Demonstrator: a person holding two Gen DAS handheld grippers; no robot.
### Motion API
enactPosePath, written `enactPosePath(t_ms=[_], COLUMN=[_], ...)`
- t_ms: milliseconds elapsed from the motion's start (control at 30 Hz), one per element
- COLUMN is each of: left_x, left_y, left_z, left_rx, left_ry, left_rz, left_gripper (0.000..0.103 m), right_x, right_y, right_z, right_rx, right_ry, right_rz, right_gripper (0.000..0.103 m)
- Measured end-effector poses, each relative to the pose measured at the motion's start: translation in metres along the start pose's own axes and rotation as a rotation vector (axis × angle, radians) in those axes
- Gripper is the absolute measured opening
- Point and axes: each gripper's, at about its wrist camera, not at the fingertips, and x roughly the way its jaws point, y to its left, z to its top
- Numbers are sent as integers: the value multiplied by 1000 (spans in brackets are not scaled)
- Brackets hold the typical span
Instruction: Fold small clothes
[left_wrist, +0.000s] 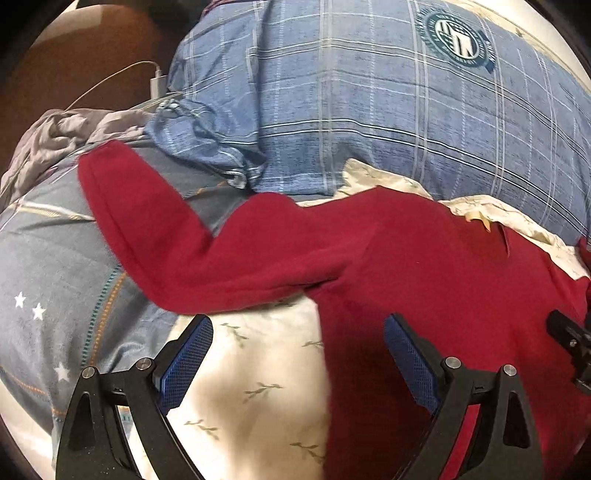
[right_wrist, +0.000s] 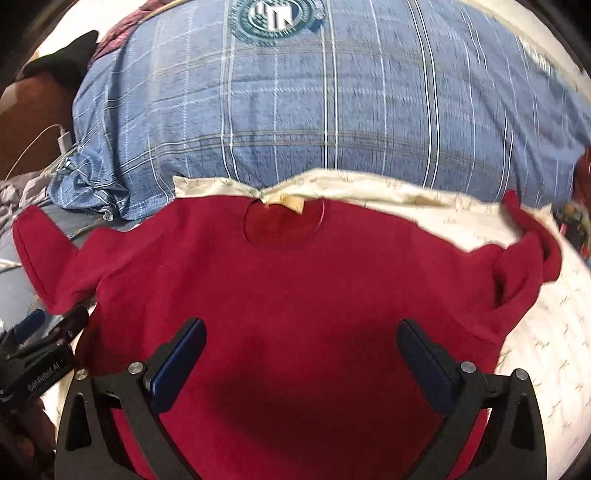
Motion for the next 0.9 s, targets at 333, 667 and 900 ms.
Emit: enactPosePath(t_ms=[333,667,900], left_x=[3,4,4], left_y=[-16,-16,-16], left_z=[-1,-2,-2], left_rx=[48,46,41], left_ry=[-10,-6,-12], left_rz=[-50,-64,-58], left_gripper=[94,94,94], right_x=[14,15,16], right_y=[-19,-19,-14], right_z=[-10,-14,-14], right_rx=[78,74,53], right_ry=[38,51,55], right_rz=[-25,-38,-48], right_gripper=[103,103,103])
